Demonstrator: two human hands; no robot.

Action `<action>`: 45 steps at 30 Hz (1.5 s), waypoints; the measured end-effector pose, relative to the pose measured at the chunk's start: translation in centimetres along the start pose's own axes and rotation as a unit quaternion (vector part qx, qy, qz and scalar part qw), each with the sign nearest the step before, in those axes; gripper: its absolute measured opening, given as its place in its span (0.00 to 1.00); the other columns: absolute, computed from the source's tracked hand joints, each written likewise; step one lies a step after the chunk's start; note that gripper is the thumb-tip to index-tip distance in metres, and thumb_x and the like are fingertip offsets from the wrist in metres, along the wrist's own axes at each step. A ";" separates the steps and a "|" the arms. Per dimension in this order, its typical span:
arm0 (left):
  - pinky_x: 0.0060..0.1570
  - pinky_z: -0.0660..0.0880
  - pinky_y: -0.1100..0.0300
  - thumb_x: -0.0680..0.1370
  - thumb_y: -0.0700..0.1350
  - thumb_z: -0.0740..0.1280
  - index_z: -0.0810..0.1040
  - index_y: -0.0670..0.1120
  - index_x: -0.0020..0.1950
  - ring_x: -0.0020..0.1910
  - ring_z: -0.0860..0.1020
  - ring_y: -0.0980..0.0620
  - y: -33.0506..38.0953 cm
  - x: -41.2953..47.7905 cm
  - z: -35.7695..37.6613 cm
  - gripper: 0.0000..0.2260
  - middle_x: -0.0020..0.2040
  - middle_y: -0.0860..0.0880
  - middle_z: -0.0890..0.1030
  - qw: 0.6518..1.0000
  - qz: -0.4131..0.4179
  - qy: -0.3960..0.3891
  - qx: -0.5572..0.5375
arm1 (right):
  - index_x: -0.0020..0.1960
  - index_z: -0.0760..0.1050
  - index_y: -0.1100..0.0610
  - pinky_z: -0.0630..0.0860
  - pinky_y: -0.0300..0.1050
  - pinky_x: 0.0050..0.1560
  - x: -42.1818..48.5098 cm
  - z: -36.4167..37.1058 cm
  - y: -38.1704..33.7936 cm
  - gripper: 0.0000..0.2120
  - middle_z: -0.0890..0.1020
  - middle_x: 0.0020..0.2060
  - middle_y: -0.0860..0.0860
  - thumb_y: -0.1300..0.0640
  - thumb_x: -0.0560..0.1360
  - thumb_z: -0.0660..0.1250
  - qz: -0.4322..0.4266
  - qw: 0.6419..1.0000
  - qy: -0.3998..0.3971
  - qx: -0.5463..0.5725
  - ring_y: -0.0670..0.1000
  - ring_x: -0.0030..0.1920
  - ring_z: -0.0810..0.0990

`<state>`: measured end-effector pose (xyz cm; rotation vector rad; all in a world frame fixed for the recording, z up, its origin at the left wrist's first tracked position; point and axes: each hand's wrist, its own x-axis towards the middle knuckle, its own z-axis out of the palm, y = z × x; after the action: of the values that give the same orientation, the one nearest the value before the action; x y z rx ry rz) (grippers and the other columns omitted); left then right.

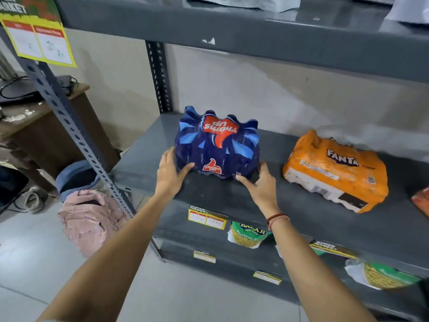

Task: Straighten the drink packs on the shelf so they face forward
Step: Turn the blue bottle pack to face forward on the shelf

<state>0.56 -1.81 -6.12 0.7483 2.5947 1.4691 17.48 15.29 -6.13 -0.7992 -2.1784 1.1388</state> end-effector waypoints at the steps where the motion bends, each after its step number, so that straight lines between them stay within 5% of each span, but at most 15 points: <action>1: 0.70 0.63 0.51 0.74 0.52 0.69 0.61 0.44 0.72 0.71 0.65 0.45 0.4 -0.5 0.3 0.32 0.71 0.43 0.65 0.999 -0.023 0.034 -0.012 | 0.60 0.69 0.59 0.73 0.37 0.52 0.0 -0.1 -0.2 0.27 0.80 0.58 0.54 0.50 0.67 0.75 0.007 1.000 0.005 0.016 0.52 0.58 0.78; 5: 0.71 0.61 0.46 0.77 0.53 0.65 0.57 0.45 0.74 0.73 0.61 0.47 3.2 -5.6 2.3 0.30 0.74 0.44 0.61 0.986 -0.038 0.129 -0.102 | 0.68 0.65 0.54 0.69 0.43 0.64 0.5 -1.2 -0.9 0.34 0.73 0.67 0.51 0.41 0.67 0.70 0.029 0.987 0.051 0.151 0.49 0.66 0.71; 10: 0.74 0.49 0.57 0.74 0.57 0.67 0.49 0.46 0.77 0.75 0.50 0.58 6.2 -9.3 7.0 0.40 0.78 0.49 0.51 0.990 -0.006 -0.006 -0.141 | 0.74 0.58 0.50 0.55 0.46 0.71 4.2 -2.7 -3.4 0.30 0.61 0.75 0.49 0.37 0.76 0.54 0.085 0.976 -0.003 0.203 0.49 0.74 0.59; 13: 0.67 0.43 0.69 0.72 0.58 0.69 0.37 0.49 0.76 0.70 0.37 0.65 7.9 -8.9 8.9 0.48 0.76 0.50 0.33 0.985 -0.008 -0.081 -0.149 | 0.66 0.69 0.48 0.65 0.47 0.69 5.2 -2.6 -4.2 0.27 0.72 0.69 0.50 0.34 0.76 0.49 0.091 0.967 -0.094 0.220 0.46 0.65 0.71; 16: 0.68 0.40 0.71 0.66 0.58 0.74 0.30 0.48 0.74 0.71 0.30 0.63 8.3 -8.1 10.0 0.58 0.74 0.51 0.28 0.980 -0.015 -0.085 -0.177 | 0.60 0.72 0.47 0.69 0.43 0.63 4.9 -2.2 -4.5 0.25 0.76 0.63 0.50 0.33 0.75 0.50 0.092 0.965 -0.105 0.224 0.41 0.57 0.75; 18: 0.73 0.44 0.63 0.62 0.58 0.77 0.30 0.49 0.74 0.75 0.36 0.59 7.4 -6.9 9.8 0.62 0.76 0.50 0.32 0.978 -0.023 -0.078 -0.195 | 0.62 0.73 0.48 0.70 0.45 0.64 4.3 -2.0 -4.4 0.34 0.77 0.63 0.49 0.26 0.67 0.54 0.099 0.967 -0.076 0.221 0.44 0.60 0.75; 20: 0.73 0.55 0.60 0.61 0.56 0.79 0.35 0.51 0.76 0.76 0.51 0.56 6.2 -5.4 8.4 0.61 0.78 0.49 0.47 0.977 -0.018 -0.087 -0.196 | 0.60 0.74 0.47 0.70 0.48 0.66 2.9 -1.5 -4.0 0.33 0.76 0.61 0.50 0.26 0.67 0.56 0.092 0.974 -0.036 0.206 0.45 0.60 0.74; 23: 0.60 0.69 0.72 0.64 0.50 0.78 0.53 0.49 0.76 0.60 0.73 0.63 3.2 -2.6 4.6 0.48 0.64 0.55 0.74 0.979 0.032 -0.154 -0.131 | 0.60 0.73 0.53 0.64 0.27 0.61 -0.3 0.2 -4.2 0.29 0.73 0.58 0.53 0.33 0.71 0.53 0.034 0.987 0.004 0.159 0.30 0.55 0.69; 26: 0.59 0.76 0.54 0.65 0.59 0.72 0.73 0.48 0.64 0.53 0.81 0.55 -0.4 0.6 0.4 0.31 0.55 0.50 0.83 0.976 0.055 -0.211 -0.006 | 0.62 0.68 0.51 0.60 0.18 0.54 -3.6 3.4 -5.6 0.26 0.70 0.57 0.49 0.36 0.71 0.58 -0.001 0.991 0.019 0.131 0.34 0.55 0.70; 31: 0.61 0.69 0.61 0.78 0.48 0.65 0.74 0.40 0.64 0.59 0.78 0.47 -2.9 2.7 -3.6 0.18 0.60 0.42 0.80 0.993 0.015 -0.116 0.030 | 0.74 0.57 0.57 0.46 0.19 0.64 -5.3 7.3 -7.5 0.32 0.60 0.74 0.52 0.45 0.76 0.62 -0.046 0.991 -0.094 0.079 0.41 0.72 0.56; 34: 0.63 0.67 0.64 0.78 0.50 0.64 0.68 0.41 0.69 0.64 0.74 0.51 -1.5 0.6 -2.8 0.23 0.66 0.43 0.75 0.996 0.009 -0.062 -0.069 | 0.68 0.66 0.57 0.60 0.38 0.71 -3.6 5.2 -7.0 0.28 0.69 0.68 0.55 0.45 0.74 0.64 -0.085 0.992 0.064 0.067 0.48 0.69 0.65; 37: 0.65 0.67 0.62 0.73 0.55 0.69 0.62 0.47 0.73 0.66 0.71 0.56 0.3 -0.3 -0.8 0.33 0.69 0.52 0.71 0.987 0.048 -0.095 -0.118 | 0.67 0.65 0.59 0.67 0.51 0.67 -0.8 1.5 -4.8 0.31 0.68 0.65 0.58 0.45 0.71 0.70 -0.014 0.979 0.192 0.059 0.53 0.66 0.67; 40: 0.63 0.73 0.57 0.73 0.54 0.70 0.61 0.50 0.73 0.62 0.75 0.55 1.5 0.2 1.1 0.32 0.65 0.51 0.75 0.986 0.036 -0.075 -0.147 | 0.72 0.57 0.59 0.63 0.49 0.69 2.1 -1.4 -2.6 0.40 0.63 0.71 0.59 0.49 0.68 0.74 0.078 0.993 0.084 0.032 0.56 0.71 0.63; 43: 0.62 0.74 0.50 0.76 0.50 0.67 0.64 0.46 0.71 0.60 0.76 0.51 1.5 1.2 1.6 0.26 0.64 0.46 0.76 0.986 0.015 -0.046 -0.159 | 0.69 0.62 0.59 0.70 0.48 0.62 3.6 -1.4 -1.5 0.33 0.72 0.66 0.57 0.53 0.70 0.73 0.067 0.997 -0.013 0.019 0.57 0.66 0.71; 45: 0.61 0.74 0.56 0.76 0.48 0.66 0.64 0.45 0.70 0.58 0.75 0.53 1.2 2.4 1.2 0.24 0.64 0.46 0.76 0.984 0.012 -0.068 -0.161 | 0.68 0.62 0.60 0.71 0.52 0.63 4.0 -0.2 -1.3 0.29 0.74 0.64 0.59 0.58 0.72 0.71 0.063 0.998 0.010 0.007 0.58 0.65 0.74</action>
<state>-0.71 0.71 -5.33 0.8052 2.1813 1.7207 14.61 17.62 -4.18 -0.9478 -2.1272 1.2008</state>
